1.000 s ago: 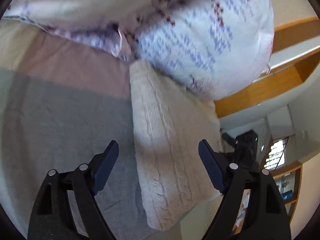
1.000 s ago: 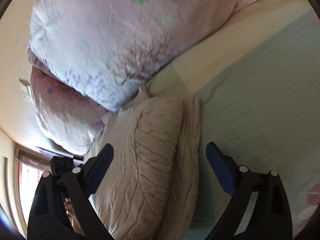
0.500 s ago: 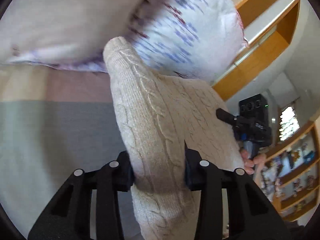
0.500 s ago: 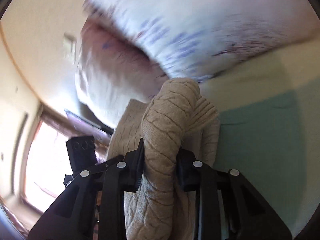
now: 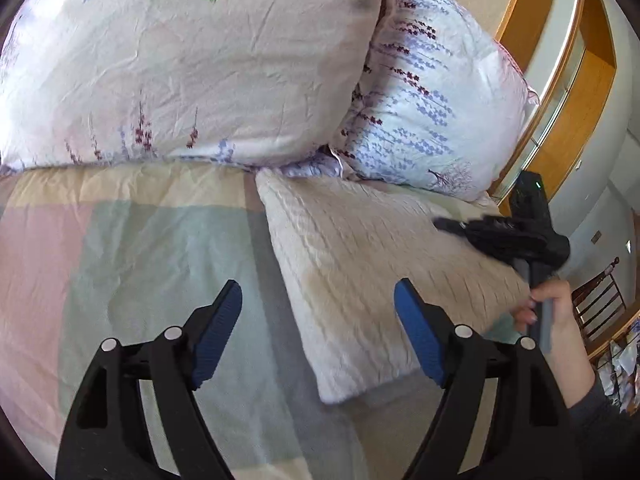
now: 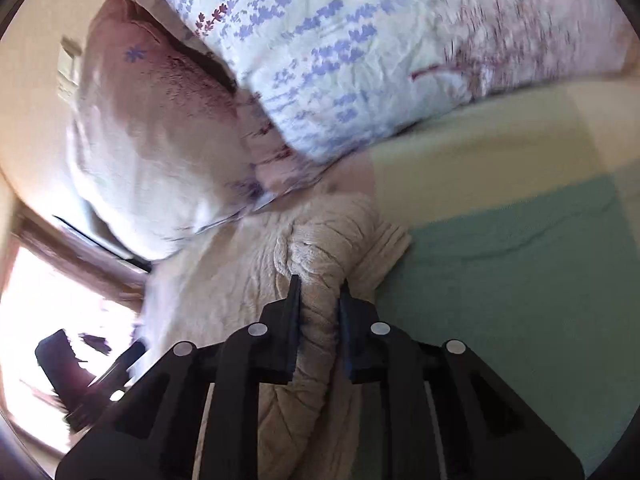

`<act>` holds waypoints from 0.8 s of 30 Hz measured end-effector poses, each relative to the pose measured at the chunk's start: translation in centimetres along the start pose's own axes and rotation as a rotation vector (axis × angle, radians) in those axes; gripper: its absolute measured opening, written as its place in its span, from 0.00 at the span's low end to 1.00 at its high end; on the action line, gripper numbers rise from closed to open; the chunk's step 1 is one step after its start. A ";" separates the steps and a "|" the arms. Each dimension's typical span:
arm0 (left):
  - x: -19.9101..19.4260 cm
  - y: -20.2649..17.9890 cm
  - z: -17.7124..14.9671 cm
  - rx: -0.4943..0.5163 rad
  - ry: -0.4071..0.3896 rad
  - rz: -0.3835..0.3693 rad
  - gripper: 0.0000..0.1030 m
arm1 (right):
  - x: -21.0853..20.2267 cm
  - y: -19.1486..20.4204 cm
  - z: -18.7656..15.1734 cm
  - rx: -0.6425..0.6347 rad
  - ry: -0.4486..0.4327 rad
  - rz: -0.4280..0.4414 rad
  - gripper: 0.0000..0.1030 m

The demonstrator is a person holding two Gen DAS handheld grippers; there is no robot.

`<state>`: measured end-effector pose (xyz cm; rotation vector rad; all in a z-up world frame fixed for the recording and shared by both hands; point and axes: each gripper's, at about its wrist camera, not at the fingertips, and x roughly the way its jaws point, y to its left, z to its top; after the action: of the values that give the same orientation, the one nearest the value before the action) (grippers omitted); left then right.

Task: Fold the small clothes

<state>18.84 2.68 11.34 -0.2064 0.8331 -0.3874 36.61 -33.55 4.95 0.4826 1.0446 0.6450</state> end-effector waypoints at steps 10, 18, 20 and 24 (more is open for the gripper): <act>-2.1 -0.7 -5.4 0.060 -0.014 0.205 0.98 | -8.8 5.0 -2.9 -0.133 -0.154 0.108 0.36; -0.7 -3.0 -6.8 0.100 0.046 0.207 0.98 | -3.6 3.8 -7.9 -0.139 0.043 -0.019 0.28; -0.4 -3.6 -7.2 0.107 0.057 0.214 0.98 | -5.5 3.7 -8.1 -0.079 0.020 -0.010 0.31; 0.2 -4.4 -7.8 0.119 0.074 0.264 0.98 | -7.9 6.5 -11.8 -0.206 -0.125 -0.152 0.79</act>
<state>11.95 -1.68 7.48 0.0296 0.8946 -0.1962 21.60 -33.61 9.08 0.2577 0.8759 0.5725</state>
